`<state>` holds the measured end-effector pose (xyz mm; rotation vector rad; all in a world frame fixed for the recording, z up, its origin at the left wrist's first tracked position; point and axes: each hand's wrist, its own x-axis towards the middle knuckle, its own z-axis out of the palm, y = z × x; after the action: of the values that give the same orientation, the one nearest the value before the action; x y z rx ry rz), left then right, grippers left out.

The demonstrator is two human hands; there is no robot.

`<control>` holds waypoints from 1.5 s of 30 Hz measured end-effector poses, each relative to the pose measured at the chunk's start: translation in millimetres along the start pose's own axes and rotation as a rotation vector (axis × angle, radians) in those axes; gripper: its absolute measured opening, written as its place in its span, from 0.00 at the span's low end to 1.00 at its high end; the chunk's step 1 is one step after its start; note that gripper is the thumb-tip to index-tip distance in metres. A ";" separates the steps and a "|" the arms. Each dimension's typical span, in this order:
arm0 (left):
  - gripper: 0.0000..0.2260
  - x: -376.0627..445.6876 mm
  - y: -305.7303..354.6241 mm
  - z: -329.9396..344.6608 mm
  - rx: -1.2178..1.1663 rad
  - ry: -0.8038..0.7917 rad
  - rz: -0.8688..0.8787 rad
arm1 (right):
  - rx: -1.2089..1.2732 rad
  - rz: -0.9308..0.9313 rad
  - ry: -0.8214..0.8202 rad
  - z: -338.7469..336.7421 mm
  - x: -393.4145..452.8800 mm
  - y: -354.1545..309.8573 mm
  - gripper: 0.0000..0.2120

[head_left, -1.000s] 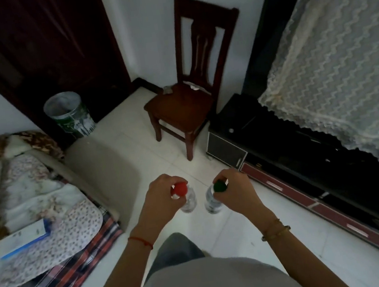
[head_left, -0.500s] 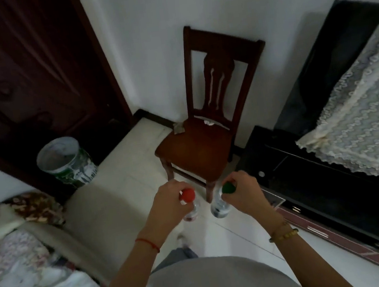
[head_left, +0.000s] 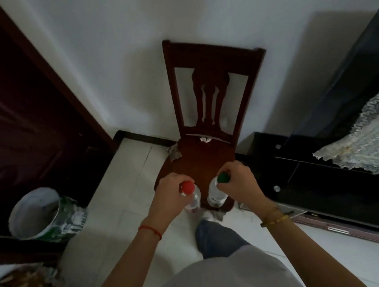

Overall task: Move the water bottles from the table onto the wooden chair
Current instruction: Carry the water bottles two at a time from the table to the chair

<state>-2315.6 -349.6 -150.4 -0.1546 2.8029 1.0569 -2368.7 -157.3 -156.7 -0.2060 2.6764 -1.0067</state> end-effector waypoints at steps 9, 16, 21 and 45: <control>0.17 142.6 -20.8 -20.4 -0.023 -0.024 0.008 | 0.036 0.083 0.023 2.5 134.2 7.0 0.11; 0.15 243.3 -31.2 -12.0 -0.046 -0.091 0.002 | 0.066 0.197 0.024 3.6 224.3 18.8 0.10; 0.15 305.6 -41.3 9.5 -0.023 -0.163 -0.045 | 0.069 0.267 -0.009 18.1 277.3 34.2 0.10; 0.12 441.9 -119.6 106.3 0.038 -0.387 -0.027 | 0.104 0.531 -0.041 112.1 399.3 108.9 0.12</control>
<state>-2723.1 -388.9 -381.3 0.0167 2.4626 0.9135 -2719.0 -236.4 -391.0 0.4740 2.4257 -0.9424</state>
